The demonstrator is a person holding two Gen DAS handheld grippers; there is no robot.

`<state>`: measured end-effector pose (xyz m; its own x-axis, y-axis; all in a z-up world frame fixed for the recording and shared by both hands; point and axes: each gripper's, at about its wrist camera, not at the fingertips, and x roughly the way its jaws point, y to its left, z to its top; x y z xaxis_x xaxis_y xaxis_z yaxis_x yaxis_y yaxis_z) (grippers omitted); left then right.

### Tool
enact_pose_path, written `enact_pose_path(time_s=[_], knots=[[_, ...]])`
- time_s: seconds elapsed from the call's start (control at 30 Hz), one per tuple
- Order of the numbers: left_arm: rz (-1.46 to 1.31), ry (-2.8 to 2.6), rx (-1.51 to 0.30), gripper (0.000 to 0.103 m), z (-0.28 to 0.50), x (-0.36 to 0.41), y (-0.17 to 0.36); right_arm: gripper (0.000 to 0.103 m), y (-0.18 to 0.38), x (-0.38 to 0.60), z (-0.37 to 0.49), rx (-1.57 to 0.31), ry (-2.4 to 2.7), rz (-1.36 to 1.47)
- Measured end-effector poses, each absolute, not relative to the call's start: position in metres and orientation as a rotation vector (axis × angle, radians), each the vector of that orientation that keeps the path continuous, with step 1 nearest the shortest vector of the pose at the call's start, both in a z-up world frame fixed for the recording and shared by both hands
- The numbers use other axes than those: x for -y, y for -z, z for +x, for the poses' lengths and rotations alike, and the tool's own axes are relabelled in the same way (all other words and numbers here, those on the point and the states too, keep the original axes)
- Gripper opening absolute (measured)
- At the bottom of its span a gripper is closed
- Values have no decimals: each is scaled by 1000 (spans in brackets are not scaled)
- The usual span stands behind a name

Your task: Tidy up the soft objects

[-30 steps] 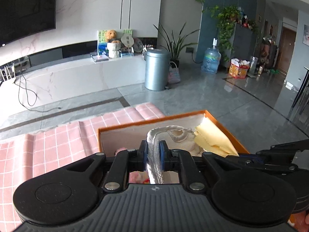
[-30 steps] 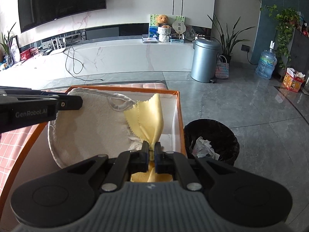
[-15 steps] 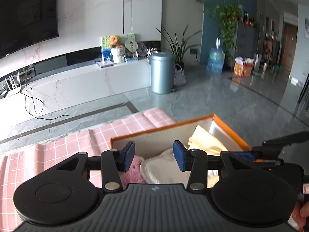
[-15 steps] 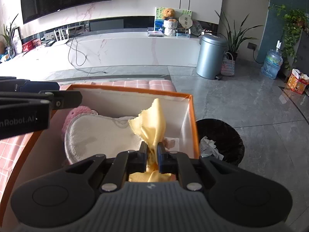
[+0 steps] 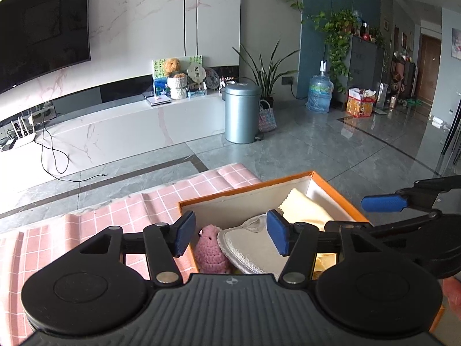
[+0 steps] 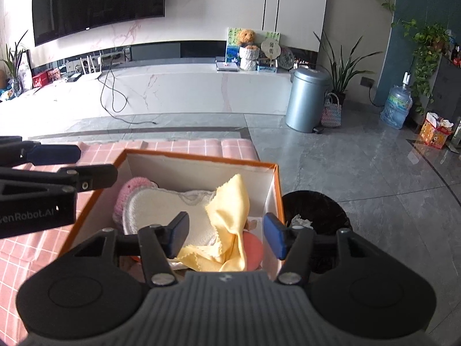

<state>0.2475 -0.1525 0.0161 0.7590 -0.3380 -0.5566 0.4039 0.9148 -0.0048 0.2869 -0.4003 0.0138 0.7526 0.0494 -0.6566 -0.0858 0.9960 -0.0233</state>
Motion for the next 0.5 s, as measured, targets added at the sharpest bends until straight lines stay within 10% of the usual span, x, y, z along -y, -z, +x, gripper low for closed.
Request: enact_pose_path(time_s=[0.5], knots=[[38,380,-402,79,181,106,-63,84,-83,368,191,-531,-104,-50]])
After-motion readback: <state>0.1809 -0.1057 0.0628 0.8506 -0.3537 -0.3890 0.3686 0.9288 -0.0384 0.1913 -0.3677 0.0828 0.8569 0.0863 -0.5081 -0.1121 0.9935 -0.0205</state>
